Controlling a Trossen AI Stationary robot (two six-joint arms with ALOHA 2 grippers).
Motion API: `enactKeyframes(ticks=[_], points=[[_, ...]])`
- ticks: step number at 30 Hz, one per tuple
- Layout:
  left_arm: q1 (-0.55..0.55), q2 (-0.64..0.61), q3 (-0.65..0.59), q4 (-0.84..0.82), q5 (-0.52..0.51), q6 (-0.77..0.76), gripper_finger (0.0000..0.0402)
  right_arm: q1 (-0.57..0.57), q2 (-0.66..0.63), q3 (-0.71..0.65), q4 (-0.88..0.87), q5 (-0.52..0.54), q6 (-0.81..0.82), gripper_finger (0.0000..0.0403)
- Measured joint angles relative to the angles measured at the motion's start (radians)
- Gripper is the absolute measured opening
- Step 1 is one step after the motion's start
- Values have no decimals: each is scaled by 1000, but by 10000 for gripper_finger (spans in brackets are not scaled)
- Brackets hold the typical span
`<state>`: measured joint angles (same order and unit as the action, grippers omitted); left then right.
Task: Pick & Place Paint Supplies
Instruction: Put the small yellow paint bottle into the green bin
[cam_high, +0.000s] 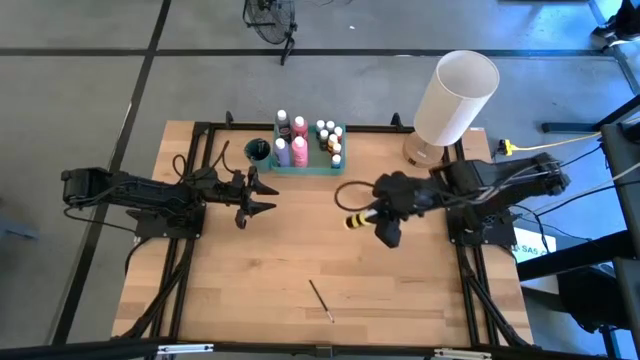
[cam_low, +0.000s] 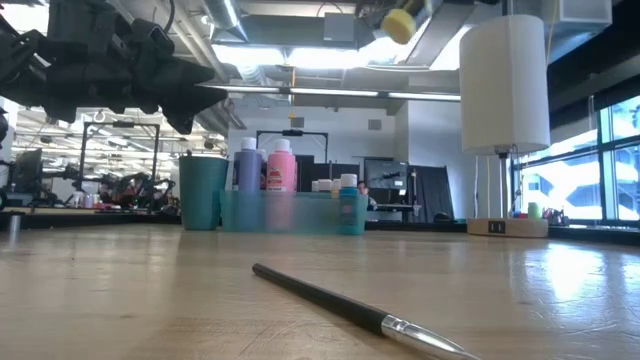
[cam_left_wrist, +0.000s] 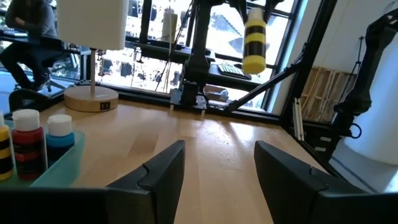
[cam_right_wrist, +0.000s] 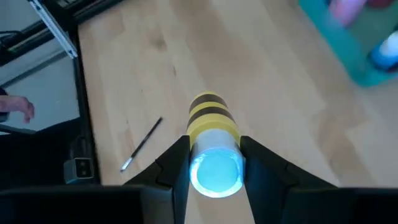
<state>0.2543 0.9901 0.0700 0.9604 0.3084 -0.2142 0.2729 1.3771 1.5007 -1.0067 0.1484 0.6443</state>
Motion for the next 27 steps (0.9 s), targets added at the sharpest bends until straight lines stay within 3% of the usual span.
enactKeyframes(ticks=[16,27], points=[[0,0,0,0,0,0,189,-269,366,496,-297,-138,-267,119],[0,0,0,0,0,0,187,-456,510,573,-341,-178,-331,119]])
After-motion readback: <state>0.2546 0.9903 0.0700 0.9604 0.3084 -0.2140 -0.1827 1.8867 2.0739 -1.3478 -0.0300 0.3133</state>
